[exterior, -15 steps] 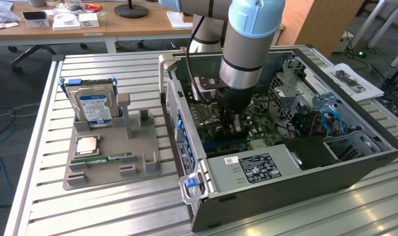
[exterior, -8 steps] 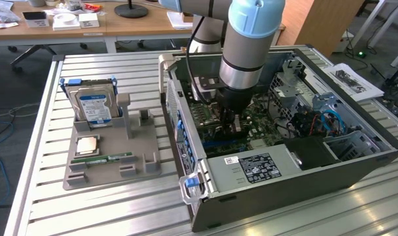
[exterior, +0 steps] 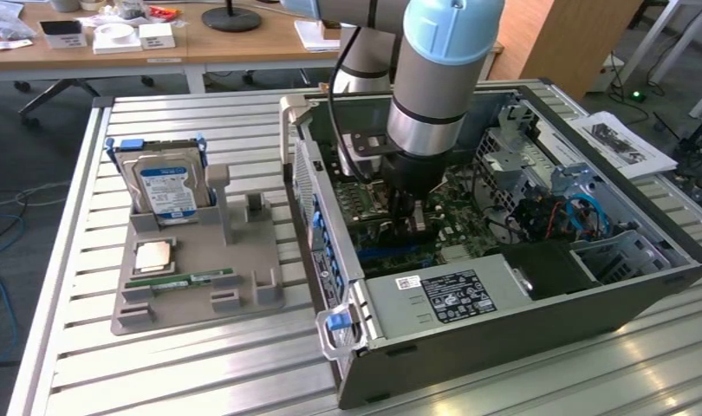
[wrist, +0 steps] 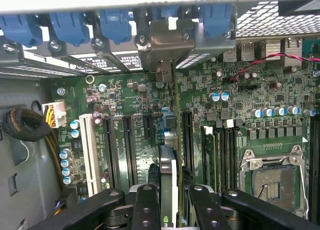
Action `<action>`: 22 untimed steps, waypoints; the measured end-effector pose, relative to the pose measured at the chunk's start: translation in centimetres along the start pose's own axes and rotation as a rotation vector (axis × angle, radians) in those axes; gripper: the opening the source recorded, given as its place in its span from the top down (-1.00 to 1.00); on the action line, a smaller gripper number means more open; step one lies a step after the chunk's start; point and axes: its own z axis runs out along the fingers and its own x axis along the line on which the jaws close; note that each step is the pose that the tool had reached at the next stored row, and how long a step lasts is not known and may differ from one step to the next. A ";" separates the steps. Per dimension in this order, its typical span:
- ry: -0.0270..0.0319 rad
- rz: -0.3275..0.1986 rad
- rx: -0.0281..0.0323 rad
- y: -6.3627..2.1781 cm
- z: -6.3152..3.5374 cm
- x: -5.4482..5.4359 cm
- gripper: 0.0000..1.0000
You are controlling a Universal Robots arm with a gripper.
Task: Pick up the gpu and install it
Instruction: 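Insert the gpu into the slot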
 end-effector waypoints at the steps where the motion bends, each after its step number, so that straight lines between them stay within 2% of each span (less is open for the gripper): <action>1: 0.0000 0.000 0.0000 0.00 0.00 0.0 0.47; 6: 0.0007 0.000 -0.0002 0.00 -0.01 0.0 0.47; 20: 0.0000 0.000 0.0038 0.09 0.05 0.0 0.47; 22: -0.0002 0.000 0.0061 0.13 0.12 0.0 0.47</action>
